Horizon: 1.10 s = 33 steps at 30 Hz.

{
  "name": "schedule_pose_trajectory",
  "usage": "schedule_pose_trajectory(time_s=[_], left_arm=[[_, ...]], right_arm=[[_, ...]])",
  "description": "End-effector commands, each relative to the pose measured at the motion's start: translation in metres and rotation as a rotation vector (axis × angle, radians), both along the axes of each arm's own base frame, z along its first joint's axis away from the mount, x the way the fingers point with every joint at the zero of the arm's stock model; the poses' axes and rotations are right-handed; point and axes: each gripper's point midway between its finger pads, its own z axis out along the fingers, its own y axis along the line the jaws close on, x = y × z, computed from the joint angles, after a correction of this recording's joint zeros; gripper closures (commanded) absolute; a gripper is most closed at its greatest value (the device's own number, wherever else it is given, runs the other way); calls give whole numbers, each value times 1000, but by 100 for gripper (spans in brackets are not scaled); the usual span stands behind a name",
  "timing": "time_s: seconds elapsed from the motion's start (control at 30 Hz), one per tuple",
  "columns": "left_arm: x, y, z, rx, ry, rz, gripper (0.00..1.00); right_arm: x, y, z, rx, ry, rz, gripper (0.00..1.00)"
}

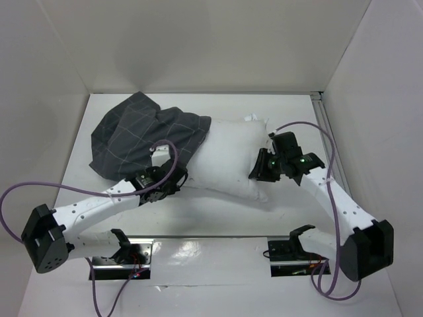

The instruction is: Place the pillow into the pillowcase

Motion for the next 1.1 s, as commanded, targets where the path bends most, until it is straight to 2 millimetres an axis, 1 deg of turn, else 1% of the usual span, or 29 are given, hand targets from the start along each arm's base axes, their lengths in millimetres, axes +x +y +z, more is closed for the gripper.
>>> schedule_pose_trajectory(time_s=[0.0,0.03,0.07,0.1,0.13,0.17,0.2,0.23,0.27,0.3,0.33,0.37,0.43,0.5,0.53,0.57,0.6,0.63,0.7,0.73,0.77,0.8,0.87,0.9,0.93,0.97,1.0,1.03,1.07], left_arm=[[11,-47,62,-115,-89,-145,100],[14,-60,71,-125,-103,-194,100],[17,-76,80,-144,-112,-233,100],[22,-113,99,-186,-114,-307,100],[25,-132,110,-181,-125,-370,100],[27,-153,125,-190,-144,-423,100],[20,-183,143,-211,-164,-516,100],[23,-204,200,-260,-244,-559,100],[27,-222,204,-214,-251,-616,100],[23,-234,227,-238,-278,-662,100],[17,-245,283,-329,-361,-703,100],[16,-248,289,-322,-363,-734,100],[15,-245,315,-351,-415,-733,100],[17,-235,320,-333,-438,-714,100],[20,-223,326,-334,-446,-694,100],[22,-216,324,-330,-433,-676,100],[19,-212,325,-337,-425,-669,100],[16,-195,335,-348,-427,-648,100],[5,-180,354,-374,-457,-622,100],[1,-174,362,-394,-466,-615,100],[-6,-163,373,-407,-480,-613,100],[-8,-160,377,-416,-479,-608,100],[0,-145,384,-419,-484,-581,100],[9,-144,379,-407,-474,-577,100],[21,-145,367,-382,-447,-572,100],[43,-138,356,-376,-423,-539,100],[61,-141,337,-344,-397,-535,100],[84,-148,309,-310,-342,-526,100],[101,-150,296,-296,-318,-518,100]], right_arm=[[24,49,6,212,-40,98,78],[31,74,30,348,-87,149,88],[37,83,42,409,-110,149,97],[45,93,59,480,-126,130,100],[58,98,87,518,-210,131,100],[70,101,106,538,-267,125,100],[78,102,121,544,-303,122,100],[89,104,151,545,-373,135,100],[99,96,154,509,-379,92,100],[101,94,163,494,-403,88,100],[106,88,169,469,-429,82,100],[109,81,169,450,-429,62,100],[108,68,179,426,-460,29,100],[101,55,170,391,-440,-5,100],[97,46,170,371,-450,-19,100],[85,39,183,344,-509,1,100],[78,22,171,254,-487,-45,100],[72,11,170,202,-502,-63,100],[55,-21,182,78,-579,-113,100],[38,-28,170,36,-518,-109,100],[26,-32,171,24,-506,-102,100],[11,-35,157,0,-423,-92,100],[-8,-34,148,3,-351,-60,100],[-17,-30,146,32,-307,-54,100],[-28,-29,135,32,-245,-34,100],[-32,-26,131,42,-216,-17,100],[-32,-22,116,47,-155,-16,100],[-31,-22,106,38,-124,-16,100],[-26,-20,99,32,-105,-16,100]])
